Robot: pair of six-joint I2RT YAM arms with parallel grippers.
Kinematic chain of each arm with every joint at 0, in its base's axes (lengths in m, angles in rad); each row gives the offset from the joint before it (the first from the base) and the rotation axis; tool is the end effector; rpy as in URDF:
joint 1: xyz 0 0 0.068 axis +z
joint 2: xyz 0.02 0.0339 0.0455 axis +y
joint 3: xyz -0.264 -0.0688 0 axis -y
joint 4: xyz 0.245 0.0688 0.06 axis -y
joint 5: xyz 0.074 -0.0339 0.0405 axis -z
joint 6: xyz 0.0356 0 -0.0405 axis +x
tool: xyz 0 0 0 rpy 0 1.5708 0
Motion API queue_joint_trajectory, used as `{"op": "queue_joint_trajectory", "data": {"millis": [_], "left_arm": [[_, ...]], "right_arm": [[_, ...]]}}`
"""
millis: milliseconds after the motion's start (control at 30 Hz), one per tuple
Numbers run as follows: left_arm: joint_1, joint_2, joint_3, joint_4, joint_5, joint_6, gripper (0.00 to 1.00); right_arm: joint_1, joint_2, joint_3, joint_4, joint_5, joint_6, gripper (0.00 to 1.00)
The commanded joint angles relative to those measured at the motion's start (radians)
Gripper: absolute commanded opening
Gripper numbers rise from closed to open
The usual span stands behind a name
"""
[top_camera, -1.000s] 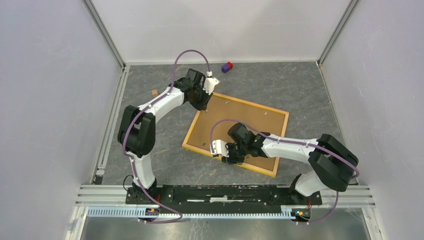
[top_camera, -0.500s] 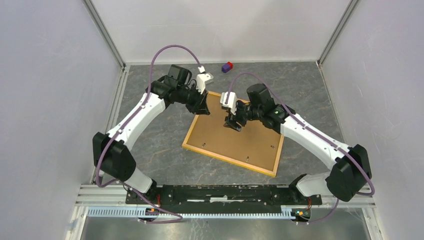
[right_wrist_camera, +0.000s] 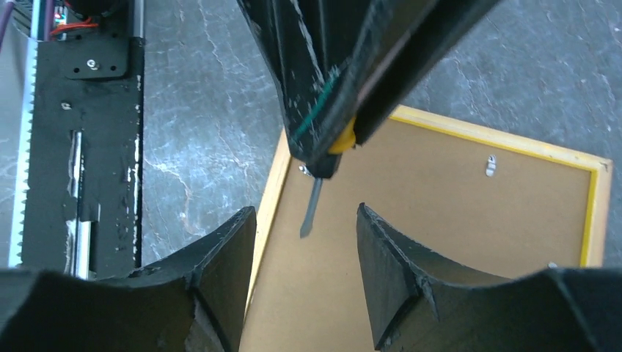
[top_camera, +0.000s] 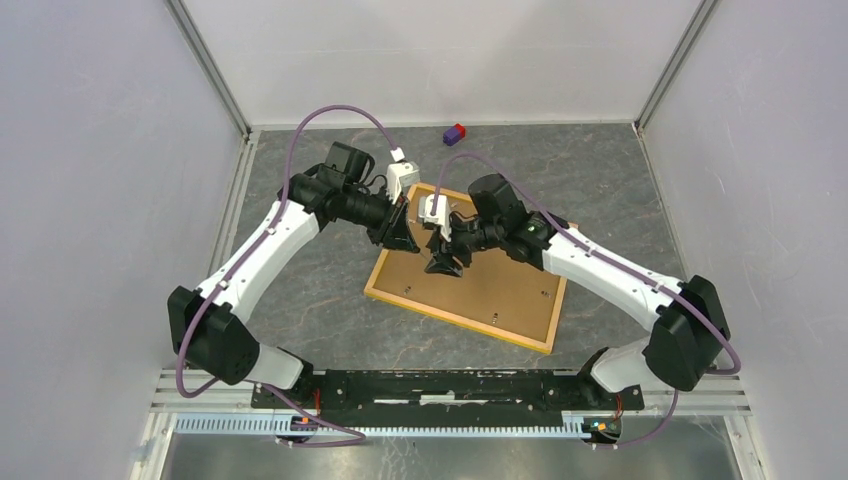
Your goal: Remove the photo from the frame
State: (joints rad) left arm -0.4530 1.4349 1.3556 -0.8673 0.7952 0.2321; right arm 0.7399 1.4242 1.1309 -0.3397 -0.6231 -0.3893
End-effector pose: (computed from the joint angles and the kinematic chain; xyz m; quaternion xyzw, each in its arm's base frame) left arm 0.2506 -0.1502 0.3352 0.4067 0.7865 -0.3975 0.2408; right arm 0.2196 0.2286 0.3004 -0.5714 0.6432 0.3443 0.3759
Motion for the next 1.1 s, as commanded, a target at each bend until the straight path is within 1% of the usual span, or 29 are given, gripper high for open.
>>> {"op": "queue_joint_trajectory", "data": {"millis": [0, 67, 100, 133, 167, 300, 400, 467, 533, 567, 600, 633, 700, 733, 767, 800, 833, 867, 933, 967, 1067], "left_arm": [[0.001, -0.033, -0.02, 0.017, 0.055, -0.055, 0.02], [0.002, -0.038, -0.032, 0.035, 0.054, -0.063, 0.02], [0.002, -0.04, -0.035, 0.037, 0.056, -0.065, 0.02], [0.002, -0.042, -0.039, 0.039, 0.059, -0.065, 0.02], [0.002, -0.046, -0.042, 0.04, 0.06, -0.066, 0.02], [0.002, -0.075, -0.066, 0.075, 0.071, -0.092, 0.02], [0.003, -0.079, -0.068, 0.08, 0.077, -0.098, 0.02], [0.003, -0.082, -0.07, 0.088, 0.078, -0.103, 0.02], [0.004, -0.085, -0.071, 0.098, 0.077, -0.11, 0.02], [0.005, -0.085, -0.072, 0.1, 0.077, -0.111, 0.02], [0.005, -0.084, -0.072, 0.1, 0.078, -0.112, 0.02], [0.005, -0.083, -0.072, 0.101, 0.078, -0.112, 0.02], [0.005, -0.084, -0.075, 0.101, 0.076, -0.109, 0.02], [0.005, -0.085, -0.075, 0.101, 0.072, -0.111, 0.02], [0.005, -0.086, -0.077, 0.104, 0.06, -0.116, 0.06], [0.006, -0.088, -0.079, 0.112, 0.038, -0.126, 0.18], [0.011, -0.093, -0.08, 0.12, 0.019, -0.133, 0.34], [0.018, -0.1, -0.083, 0.13, -0.011, -0.149, 0.56], [0.046, -0.116, -0.083, 0.163, -0.073, -0.192, 0.92], [0.064, -0.119, -0.079, 0.173, -0.092, -0.209, 1.0], [0.105, -0.112, -0.061, 0.173, -0.161, -0.207, 1.0]], "right_arm": [[0.026, 0.024, 0.075, 0.031, -0.025, 0.039, 0.56], [0.035, 0.041, 0.094, 0.028, -0.035, 0.041, 0.5], [0.038, 0.049, 0.1, 0.027, -0.035, 0.043, 0.45], [0.038, 0.056, 0.104, 0.028, -0.035, 0.047, 0.39], [0.038, 0.061, 0.107, 0.028, -0.029, 0.047, 0.35], [0.037, 0.071, 0.103, 0.026, -0.01, 0.046, 0.32], [0.037, 0.073, 0.096, 0.025, -0.011, 0.044, 0.26], [0.038, 0.075, 0.096, 0.021, -0.01, 0.048, 0.26], [0.038, 0.084, 0.105, 0.005, -0.012, 0.05, 0.29], [0.038, 0.088, 0.107, 0.0, -0.013, 0.05, 0.29], [0.037, 0.09, 0.108, -0.002, -0.015, 0.047, 0.25], [0.037, 0.088, 0.107, -0.002, -0.015, 0.046, 0.16], [0.037, 0.084, 0.108, 0.003, -0.011, 0.052, 0.0], [0.034, 0.083, 0.107, 0.006, -0.009, 0.058, 0.0], [0.028, 0.079, 0.106, 0.011, -0.01, 0.068, 0.0], [0.02, 0.075, 0.104, 0.017, -0.018, 0.076, 0.0], [0.005, 0.073, 0.104, 0.017, -0.032, 0.082, 0.0], [-0.01, 0.072, 0.104, 0.015, -0.04, 0.083, 0.0], [-0.052, 0.067, 0.102, 0.005, -0.043, 0.077, 0.0], [-0.079, 0.064, 0.098, 0.002, -0.048, 0.075, 0.0], [-0.173, 0.062, 0.091, -0.014, -0.046, 0.048, 0.0]]}}
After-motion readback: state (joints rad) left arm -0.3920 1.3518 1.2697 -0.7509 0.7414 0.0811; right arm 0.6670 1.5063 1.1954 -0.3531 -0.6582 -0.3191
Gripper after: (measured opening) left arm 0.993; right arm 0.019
